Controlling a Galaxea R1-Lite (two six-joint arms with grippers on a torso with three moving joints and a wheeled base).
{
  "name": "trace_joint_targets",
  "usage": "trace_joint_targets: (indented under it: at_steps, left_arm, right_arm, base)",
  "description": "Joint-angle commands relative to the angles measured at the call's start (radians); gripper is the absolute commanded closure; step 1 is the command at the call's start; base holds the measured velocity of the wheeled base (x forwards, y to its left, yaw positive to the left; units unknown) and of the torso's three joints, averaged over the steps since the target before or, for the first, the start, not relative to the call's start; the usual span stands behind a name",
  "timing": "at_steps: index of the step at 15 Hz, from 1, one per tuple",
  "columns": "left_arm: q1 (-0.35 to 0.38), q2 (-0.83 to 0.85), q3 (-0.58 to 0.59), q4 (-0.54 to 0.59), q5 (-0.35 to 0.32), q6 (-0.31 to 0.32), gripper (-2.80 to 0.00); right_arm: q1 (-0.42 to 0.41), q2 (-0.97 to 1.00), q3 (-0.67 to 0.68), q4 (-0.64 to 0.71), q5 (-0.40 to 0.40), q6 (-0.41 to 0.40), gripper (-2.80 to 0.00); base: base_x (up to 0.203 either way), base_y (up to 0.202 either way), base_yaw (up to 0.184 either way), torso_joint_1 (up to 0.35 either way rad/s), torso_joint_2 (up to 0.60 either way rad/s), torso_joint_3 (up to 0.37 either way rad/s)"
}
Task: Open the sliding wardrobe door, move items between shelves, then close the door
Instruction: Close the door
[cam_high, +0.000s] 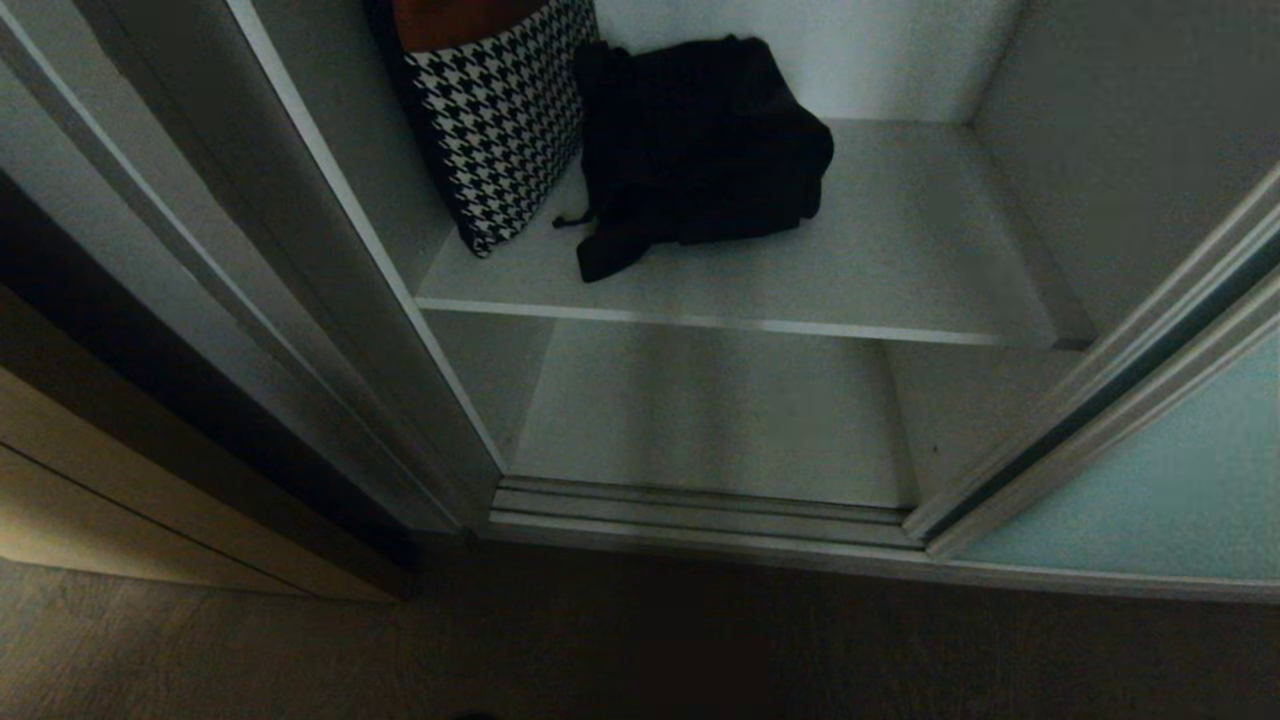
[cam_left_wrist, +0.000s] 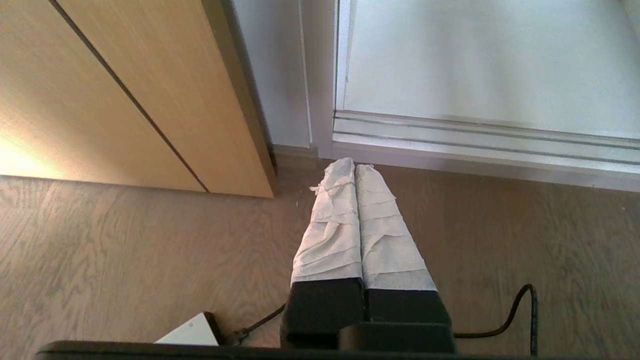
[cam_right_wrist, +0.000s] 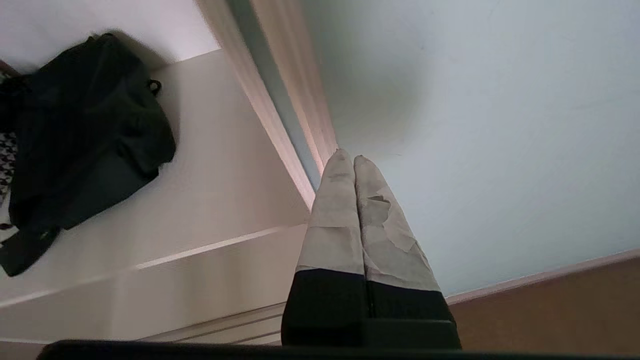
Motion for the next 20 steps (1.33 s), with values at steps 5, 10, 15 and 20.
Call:
trace_joint_targets:
  at_steps: [5, 10, 15, 20]
  left_arm:
    - [0.0, 0.001, 0.0, -0.001, 0.0, 0.0, 0.0]
    - [0.0, 0.001, 0.0, -0.001, 0.0, 0.0, 0.0]
    - [0.0, 0.001, 0.0, -0.001, 0.0, 0.0, 0.0]
    - [0.0, 0.001, 0.0, -0.001, 0.0, 0.0, 0.0]
  right_arm:
    - [0.005, 0.075, 0.006, -0.078, 0.031, 0.008, 0.0]
    - [0.013, 0.124, 0.01, -0.147, 0.032, 0.009, 0.0]
    - [0.053, 0.125, 0.047, -0.173, 0.031, 0.03, 0.0]
    - [0.106, 0.094, 0.093, -0.205, 0.032, 0.022, 0.0]
  base:
    - [0.0, 0.0, 0.0, 0.0, 0.0, 0.0]
    - [0.0, 0.0, 0.0, 0.0, 0.0, 0.0]
    - [0.0, 0.0, 0.0, 0.0, 0.0, 0.0]
    - [0.0, 0.0, 0.0, 0.0, 0.0, 0.0]
